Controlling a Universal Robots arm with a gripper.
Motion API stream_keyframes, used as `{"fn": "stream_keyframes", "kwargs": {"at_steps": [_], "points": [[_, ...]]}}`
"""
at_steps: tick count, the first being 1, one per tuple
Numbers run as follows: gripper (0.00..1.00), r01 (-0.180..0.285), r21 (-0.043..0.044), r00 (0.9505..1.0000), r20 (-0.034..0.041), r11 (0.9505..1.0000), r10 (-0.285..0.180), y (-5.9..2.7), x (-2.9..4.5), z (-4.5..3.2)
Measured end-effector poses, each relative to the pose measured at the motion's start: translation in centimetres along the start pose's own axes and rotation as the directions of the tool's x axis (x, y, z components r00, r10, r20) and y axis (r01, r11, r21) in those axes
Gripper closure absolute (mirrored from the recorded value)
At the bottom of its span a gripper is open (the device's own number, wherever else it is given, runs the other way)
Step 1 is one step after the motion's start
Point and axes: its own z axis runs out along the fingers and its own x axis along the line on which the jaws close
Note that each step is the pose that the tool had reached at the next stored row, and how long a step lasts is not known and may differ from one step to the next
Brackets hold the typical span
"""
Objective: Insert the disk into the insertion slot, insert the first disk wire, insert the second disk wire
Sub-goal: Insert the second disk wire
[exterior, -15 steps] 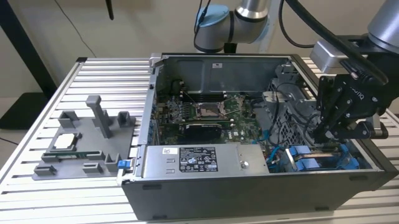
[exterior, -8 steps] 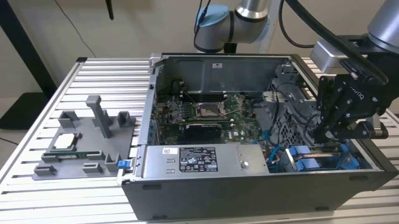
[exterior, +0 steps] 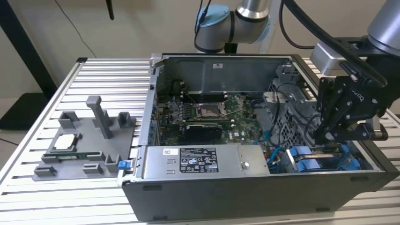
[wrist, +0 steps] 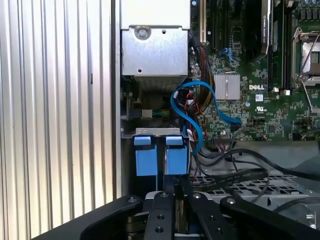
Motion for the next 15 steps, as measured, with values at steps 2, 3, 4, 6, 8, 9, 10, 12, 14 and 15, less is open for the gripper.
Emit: {"fn": "stream_keyframes", "kwargs": {"at_steps": [2,3,4,6,8,9,10,12,14,15], "points": [[1.0,0.0,0.0,1.0,-0.0002,1.0,0.0,-0.07,0.0,0.25],[1.0,0.0,0.0003,1.0,-0.0001,1.0,0.0,-0.14,0.0,0.36],[1.0,0.0,0.0014,1.0,0.0,1.0,0.0,-0.22,0.0,0.45],[1.0,0.001,0.0098,1.0,0.0001,1.0,-0.001,-0.31,-0.02,0.54],[1.0,0.003,0.0236,1.0,0.003,0.9997,-0.003,-0.39,-0.04,0.58],[1.0,0.004,0.0317,1.0,0.0056,0.9995,-0.004,-0.41,-0.07,0.59],[1.0,0.004,0.039,1.0,0.007,0.9992,-0.004,-0.42,-0.1,0.61],[1.0,0.005,0.0517,0.9999,0.0091,0.9987,-0.005,-0.43,-0.11,0.68],[1.0,0.005,0.0603,0.9999,0.0098,0.9982,-0.005,-0.43,-0.13,0.81],[1.0,0.005,0.0618,0.9999,0.0101,0.9981,-0.005,-0.44,-0.13,0.85]]}}
